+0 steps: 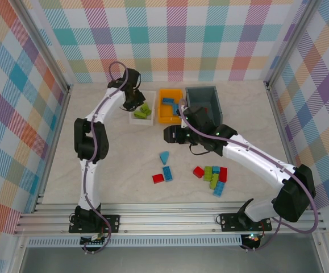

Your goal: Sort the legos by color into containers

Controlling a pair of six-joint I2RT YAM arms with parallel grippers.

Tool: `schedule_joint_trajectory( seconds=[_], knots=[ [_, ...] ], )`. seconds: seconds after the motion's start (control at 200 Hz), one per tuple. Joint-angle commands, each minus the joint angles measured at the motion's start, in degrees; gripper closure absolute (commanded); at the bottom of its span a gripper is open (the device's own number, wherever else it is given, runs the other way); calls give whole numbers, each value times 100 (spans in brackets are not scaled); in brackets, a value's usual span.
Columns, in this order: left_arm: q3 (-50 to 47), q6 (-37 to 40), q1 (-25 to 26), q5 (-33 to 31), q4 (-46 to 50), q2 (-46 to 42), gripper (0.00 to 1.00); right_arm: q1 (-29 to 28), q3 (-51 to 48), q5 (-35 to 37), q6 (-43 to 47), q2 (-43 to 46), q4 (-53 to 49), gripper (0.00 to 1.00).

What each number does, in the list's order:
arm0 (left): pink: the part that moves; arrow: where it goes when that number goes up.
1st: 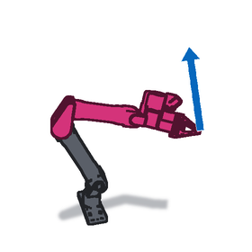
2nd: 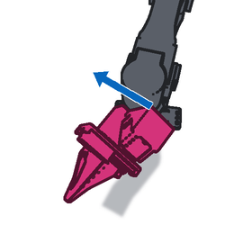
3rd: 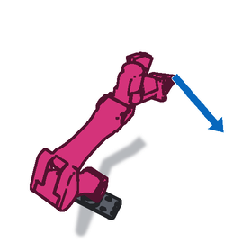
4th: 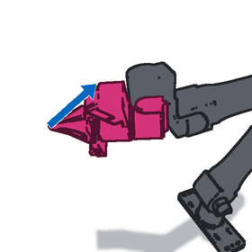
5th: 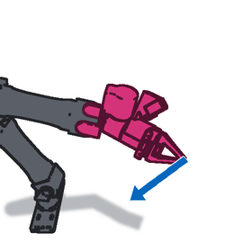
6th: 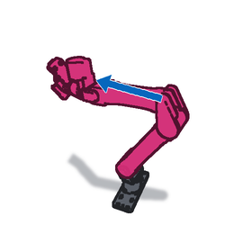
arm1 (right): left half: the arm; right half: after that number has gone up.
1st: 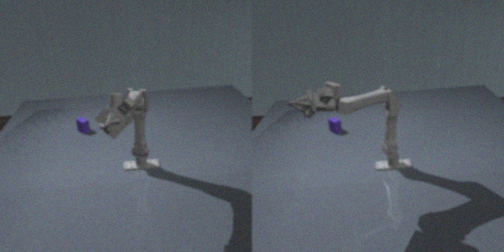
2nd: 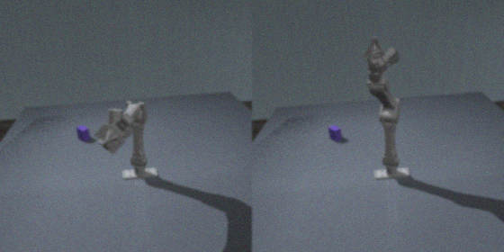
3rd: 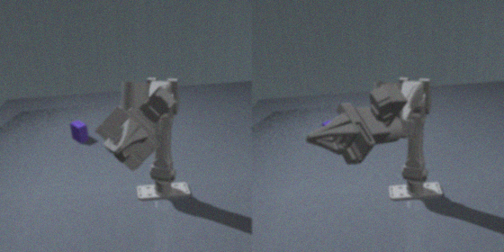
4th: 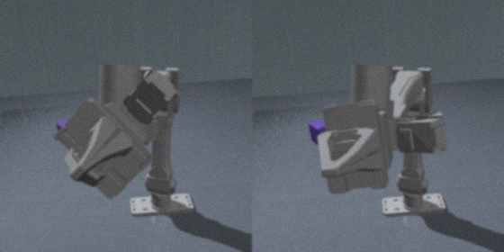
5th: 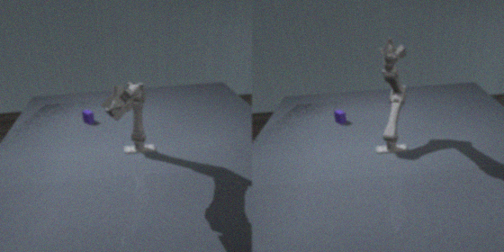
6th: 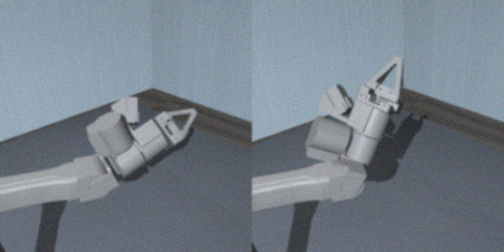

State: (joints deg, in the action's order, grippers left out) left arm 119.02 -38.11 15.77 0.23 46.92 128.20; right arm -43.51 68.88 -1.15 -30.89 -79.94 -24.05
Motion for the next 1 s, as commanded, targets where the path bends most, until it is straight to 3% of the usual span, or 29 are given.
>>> schedule_joint_trajectory(
  seconds=[0.0, 0.62, 0.995],
  knots=[
    [-338, -124, 40, 234, -377, -213, 83, 18, -42, -52, -57, 41, 75, 41],
    [29, -94, 110, 406, -404, 532, 84, 16, -87, -8, -43, 7, 59, 41],
    [1807, 44, 52, -66, 309, 1536, 84, 15, -129, -2, -39, 27, 19, 41]
  ],
)
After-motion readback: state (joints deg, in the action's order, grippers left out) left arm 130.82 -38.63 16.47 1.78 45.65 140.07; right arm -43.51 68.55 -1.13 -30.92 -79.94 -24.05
